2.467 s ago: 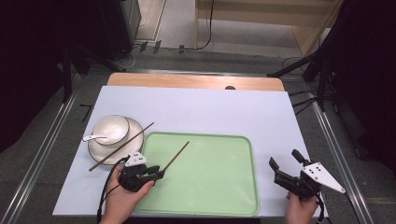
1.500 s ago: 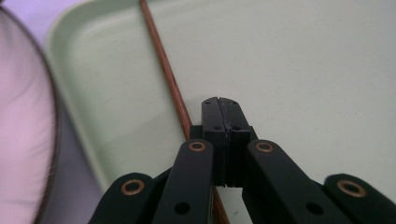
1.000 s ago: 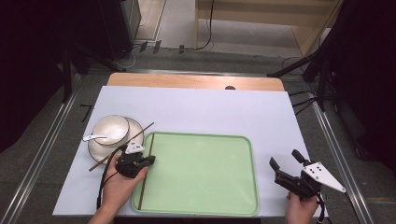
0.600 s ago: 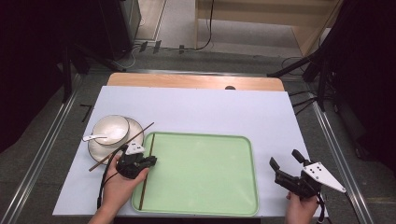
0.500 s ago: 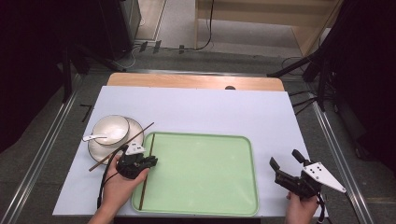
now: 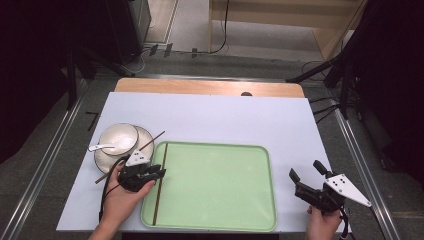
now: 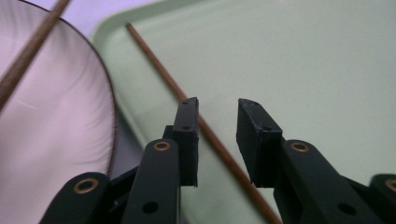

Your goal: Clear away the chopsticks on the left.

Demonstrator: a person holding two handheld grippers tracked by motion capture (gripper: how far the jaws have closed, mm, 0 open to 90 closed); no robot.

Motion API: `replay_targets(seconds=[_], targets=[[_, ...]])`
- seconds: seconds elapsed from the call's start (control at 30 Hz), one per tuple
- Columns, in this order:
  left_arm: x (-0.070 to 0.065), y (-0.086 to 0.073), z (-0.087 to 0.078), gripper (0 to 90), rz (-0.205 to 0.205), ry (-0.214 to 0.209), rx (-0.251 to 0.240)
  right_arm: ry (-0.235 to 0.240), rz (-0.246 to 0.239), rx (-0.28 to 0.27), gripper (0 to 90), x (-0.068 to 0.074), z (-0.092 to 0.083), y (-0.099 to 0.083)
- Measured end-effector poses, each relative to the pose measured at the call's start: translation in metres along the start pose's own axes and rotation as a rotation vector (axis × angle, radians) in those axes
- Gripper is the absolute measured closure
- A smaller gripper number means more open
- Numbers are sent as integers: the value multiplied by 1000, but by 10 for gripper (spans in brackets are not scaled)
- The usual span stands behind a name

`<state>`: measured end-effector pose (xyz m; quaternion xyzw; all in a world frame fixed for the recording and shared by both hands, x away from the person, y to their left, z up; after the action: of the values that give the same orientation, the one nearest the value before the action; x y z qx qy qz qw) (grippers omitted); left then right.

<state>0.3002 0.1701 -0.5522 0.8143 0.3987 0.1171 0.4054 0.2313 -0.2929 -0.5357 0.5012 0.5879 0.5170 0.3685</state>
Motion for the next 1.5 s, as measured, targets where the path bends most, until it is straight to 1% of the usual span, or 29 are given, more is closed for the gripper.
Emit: replay_targets(seconds=[0.07, 0.1, 0.13, 0.17, 0.2, 0.27, 0.33, 0.37, 0.4, 0.5, 0.63, 0.67, 0.7, 0.77, 0.83, 0.93, 1.03, 1.07, 1.13, 1.23, 1.33, 1.4, 1.43, 1.47, 1.5], targets=[[6, 0, -7, 662, -3, 2, -11, 1, 0, -2, 128, 0, 0, 0], [9, 0, -11, 647, -7, -5, -20, 0, 1, -2, 128, 0, 0, 0], [11, 0, -14, 613, -11, -10, -21, 0, 0, -2, 128, -1, 0, 0], [15, 0, -18, 584, -4, -10, -23, 0, 1, -2, 128, -1, 0, 0], [19, -1, -23, 566, 8, 2, -27, 0, 1, -2, 128, -1, 0, 0], [25, -1, -30, 546, 10, 5, -37, -1, 0, -2, 128, -1, 0, 0], [32, -1, -39, 542, 10, 13, -51, -2, 1, -2, 128, 0, 0, 0], [35, -1, -42, 542, 10, 7, -52, -2, 1, -1, 128, 0, 0, 0], [38, -2, -46, 542, 13, 10, -49, -2, 2, -1, 128, 0, 0, 0], [46, -5, -54, 547, 30, 35, -42, -2, 2, 0, 128, 0, 0, 0], [59, -9, -64, 551, 15, 61, -44, -2, 2, 0, 128, 0, 0, 0], [64, -10, -67, 552, 9, 76, -44, -2, 1, 0, 128, 0, 0, 0], [64, -10, -67, 552, 9, 76, -44, -2, 1, 0, 128, 0, 0, 0], [69, -11, -71, 552, 5, 95, -45, -2, 3, -1, 128, 0, 0, 0], [73, -11, -73, 551, 0, 105, -48, -1, 2, 0, 128, 0, 0, 0], [78, -13, -73, 556, -14, 116, -43, 0, 2, 0, 128, 0, 0, 0], [82, -16, -68, 597, -11, 149, -10, 1, 2, 1, 128, 0, 1, 0], [82, -17, -67, 606, -9, 154, 1, 1, 6, 3, 128, 1, 1, 0], [84, -20, -62, 612, -8, 157, 17, 2, 4, 4, 128, 1, 1, 0], [86, -22, -55, 614, -8, 151, 36, 3, 3, 5, 128, 1, 2, -1], [89, -25, -49, 623, 17, 166, 52, 5, 3, 7, 128, 1, 2, -1], [91, -26, -46, 629, 22, 172, 63, 5, 4, 8, 128, 1, 2, -1], [91, -27, -44, 661, 22, 170, 69, 6, 7, 9, 128, 1, 2, -1], [91, -27, -43, 661, 27, 168, 66, 6, 7, 9, 128, 1, 2, -1], [92, -27, -44, 684, 25, 172, 70, 6, 7, 9, 128, 1, 2, -1]])
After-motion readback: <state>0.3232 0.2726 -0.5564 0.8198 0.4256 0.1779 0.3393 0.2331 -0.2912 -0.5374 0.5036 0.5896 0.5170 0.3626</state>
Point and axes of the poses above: each handheld gripper's, and its own axes: z roughly forward along the jaws, y roughly out of its top, x roughly to its left, the point moved 7 cm from there along z, roughly forward along the jaws, and after that the axes turned 5 degrees about -x, right-handed, at the moved point
